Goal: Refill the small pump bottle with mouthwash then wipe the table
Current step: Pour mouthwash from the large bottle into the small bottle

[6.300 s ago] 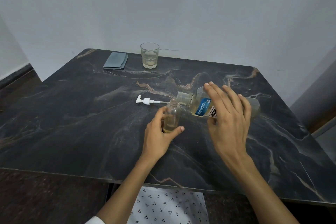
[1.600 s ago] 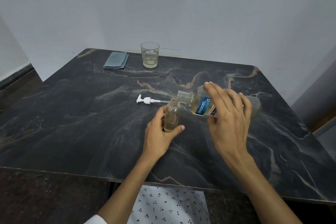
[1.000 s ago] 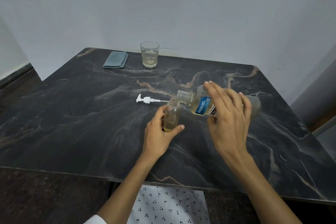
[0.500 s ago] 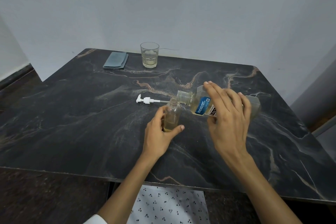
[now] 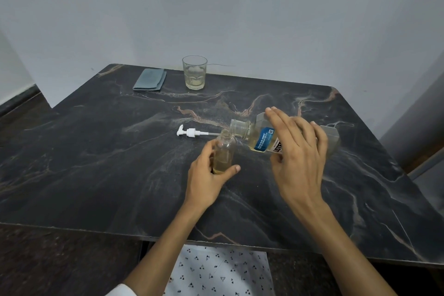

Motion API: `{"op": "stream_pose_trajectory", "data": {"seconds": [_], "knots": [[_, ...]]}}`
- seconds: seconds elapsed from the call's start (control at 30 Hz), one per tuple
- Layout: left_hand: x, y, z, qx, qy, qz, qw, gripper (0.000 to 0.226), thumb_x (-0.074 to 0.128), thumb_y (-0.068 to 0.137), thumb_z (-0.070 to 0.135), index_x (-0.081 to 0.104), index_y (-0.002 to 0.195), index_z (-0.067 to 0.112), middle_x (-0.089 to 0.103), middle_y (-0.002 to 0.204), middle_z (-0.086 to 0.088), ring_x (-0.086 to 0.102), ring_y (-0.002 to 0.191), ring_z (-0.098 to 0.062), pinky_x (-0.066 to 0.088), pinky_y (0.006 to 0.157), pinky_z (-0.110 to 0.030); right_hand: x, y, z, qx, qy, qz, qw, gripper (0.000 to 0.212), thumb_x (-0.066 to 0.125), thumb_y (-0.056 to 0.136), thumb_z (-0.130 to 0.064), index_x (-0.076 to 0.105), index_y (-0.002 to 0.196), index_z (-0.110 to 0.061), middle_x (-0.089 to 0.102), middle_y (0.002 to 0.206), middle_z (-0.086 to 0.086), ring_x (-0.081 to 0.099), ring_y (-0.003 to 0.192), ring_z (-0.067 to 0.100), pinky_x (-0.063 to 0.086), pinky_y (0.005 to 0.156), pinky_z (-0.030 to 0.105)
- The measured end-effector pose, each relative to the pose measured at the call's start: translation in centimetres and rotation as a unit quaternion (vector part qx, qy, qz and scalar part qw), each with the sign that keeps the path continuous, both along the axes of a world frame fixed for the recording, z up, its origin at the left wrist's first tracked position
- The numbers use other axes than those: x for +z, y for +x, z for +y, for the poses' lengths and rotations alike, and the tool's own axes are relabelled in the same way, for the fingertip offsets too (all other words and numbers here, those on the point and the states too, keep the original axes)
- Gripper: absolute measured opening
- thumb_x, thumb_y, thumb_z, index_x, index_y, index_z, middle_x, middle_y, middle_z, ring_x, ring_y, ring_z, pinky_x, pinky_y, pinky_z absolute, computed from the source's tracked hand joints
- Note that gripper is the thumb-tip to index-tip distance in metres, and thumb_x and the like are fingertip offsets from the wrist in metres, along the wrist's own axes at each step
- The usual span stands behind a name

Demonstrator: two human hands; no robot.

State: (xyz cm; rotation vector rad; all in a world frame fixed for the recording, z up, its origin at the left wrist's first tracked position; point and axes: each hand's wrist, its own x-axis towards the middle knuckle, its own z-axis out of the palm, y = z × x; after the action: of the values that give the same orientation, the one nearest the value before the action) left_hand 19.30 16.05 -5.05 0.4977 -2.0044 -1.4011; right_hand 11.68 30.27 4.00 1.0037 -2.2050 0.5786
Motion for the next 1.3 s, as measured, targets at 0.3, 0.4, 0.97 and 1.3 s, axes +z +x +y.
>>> {"op": "stream_pose_trajectory", "data": {"seconds": [0.3,0.4,0.97,1.3], "knots": [[-0.12,-0.15,0.00,-0.001,0.013,0.002,1.000,0.058,0.082,0.068,0.030,0.050,0.115,0.039,0.064,0.108,0.018,0.064,0.101,-0.005,0.055,0.090,-0.038,-0.02,-0.14,0.02,0.001,-0.001,0.003,1.000,0.090,0.070,0.055,0.020,0.050,0.135,-0.015,0.056,0.132,-0.001,0.043,0.113,0.018,0.022,0.104,0.036],[-0.07,-0.14,-0.01,-0.005,0.013,0.000,1.000,0.059,0.082,0.069,0.029,0.048,0.117,0.038,0.062,0.109,0.019,0.063,0.104,-0.006,0.054,0.091,-0.039,-0.05,-0.13,0.04,-0.002,-0.003,0.003,1.000,0.090,0.070,0.055,0.020,0.050,0.135,-0.014,0.057,0.132,0.000,0.042,0.114,0.018,0.023,0.104,0.036],[0.03,0.03,-0.02,-0.006,0.008,-0.002,1.000,0.058,0.082,0.069,0.030,0.049,0.116,0.038,0.063,0.107,0.019,0.064,0.102,-0.006,0.055,0.090,-0.039,-0.17,-0.10,-0.01,-0.002,-0.003,0.005,1.000,0.093,0.073,0.053,0.020,0.049,0.136,-0.015,0.057,0.131,0.000,0.041,0.114,0.018,0.022,0.104,0.036],[0.07,-0.04,-0.07,-0.007,0.013,0.003,1.000,0.057,0.082,0.068,0.029,0.048,0.111,0.045,0.064,0.106,0.019,0.064,0.102,-0.006,0.054,0.090,-0.040,-0.17,-0.10,0.00,-0.002,-0.002,0.006,1.000,0.092,0.073,0.053,0.020,0.049,0.136,-0.015,0.056,0.133,0.000,0.041,0.114,0.018,0.023,0.104,0.036]]}}
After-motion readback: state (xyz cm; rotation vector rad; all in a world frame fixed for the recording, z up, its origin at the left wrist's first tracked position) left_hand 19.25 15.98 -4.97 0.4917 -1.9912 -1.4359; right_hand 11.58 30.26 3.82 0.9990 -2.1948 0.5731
